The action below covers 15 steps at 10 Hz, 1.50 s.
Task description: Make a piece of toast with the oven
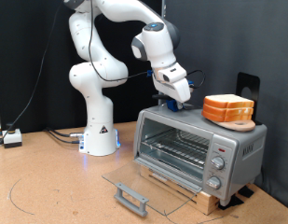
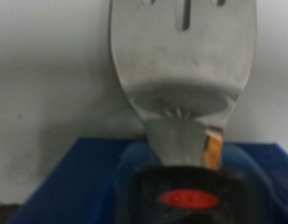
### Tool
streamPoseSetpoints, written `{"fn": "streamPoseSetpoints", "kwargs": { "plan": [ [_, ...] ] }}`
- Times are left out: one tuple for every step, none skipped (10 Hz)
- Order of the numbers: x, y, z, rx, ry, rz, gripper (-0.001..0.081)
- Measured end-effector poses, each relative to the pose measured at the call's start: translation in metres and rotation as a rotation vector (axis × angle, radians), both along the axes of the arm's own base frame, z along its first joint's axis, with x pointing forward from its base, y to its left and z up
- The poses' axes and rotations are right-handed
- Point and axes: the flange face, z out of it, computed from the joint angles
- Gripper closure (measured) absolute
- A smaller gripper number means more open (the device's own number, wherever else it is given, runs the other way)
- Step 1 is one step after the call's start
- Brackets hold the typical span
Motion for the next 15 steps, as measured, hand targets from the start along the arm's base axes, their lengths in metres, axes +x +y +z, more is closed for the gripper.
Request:
{"fn": "streamPoseSetpoints", "kwargs": {
  "plan": [
    [0.0,0.0011,-0.0006,-0.005,-0.005,0.002,0.0204],
    [-0.0001,0.0022,-0.0013,-0.008,-0.007,0.004,0.0074],
    [0.0,0.0027,-0.0017,-0.009,-0.008,0.004,0.0021],
    [-0.0002,0.0032,-0.0018,-0.009,-0.009,0.004,0.0021],
    [-0.0003,0.0036,-0.0018,-0.007,-0.008,0.003,0.0],
    [-0.0003,0.0039,-0.0016,-0.002,-0.007,0.0,0.0],
    [-0.0002,0.0043,-0.0012,0.003,-0.006,-0.003,-0.0003],
    [-0.0003,0.0049,-0.0008,0.011,-0.005,-0.005,-0.0003],
    [-0.0002,0.0055,-0.0003,0.018,-0.004,-0.009,-0.0003],
    [-0.0004,0.0062,0.0001,0.024,-0.004,-0.008,-0.0003],
    [-0.0004,0.0065,0.0002,0.026,-0.004,-0.008,0.0009],
    [-0.0004,0.0065,0.0003,0.027,-0.004,-0.008,0.0174],
    [-0.0004,0.0065,0.0003,0.027,-0.003,-0.008,0.0174],
    [-0.0002,0.0067,0.0008,0.027,-0.004,-0.008,0.0358],
    [0.0002,0.0073,0.0022,0.029,-0.006,-0.007,0.0358]
  ]
}}
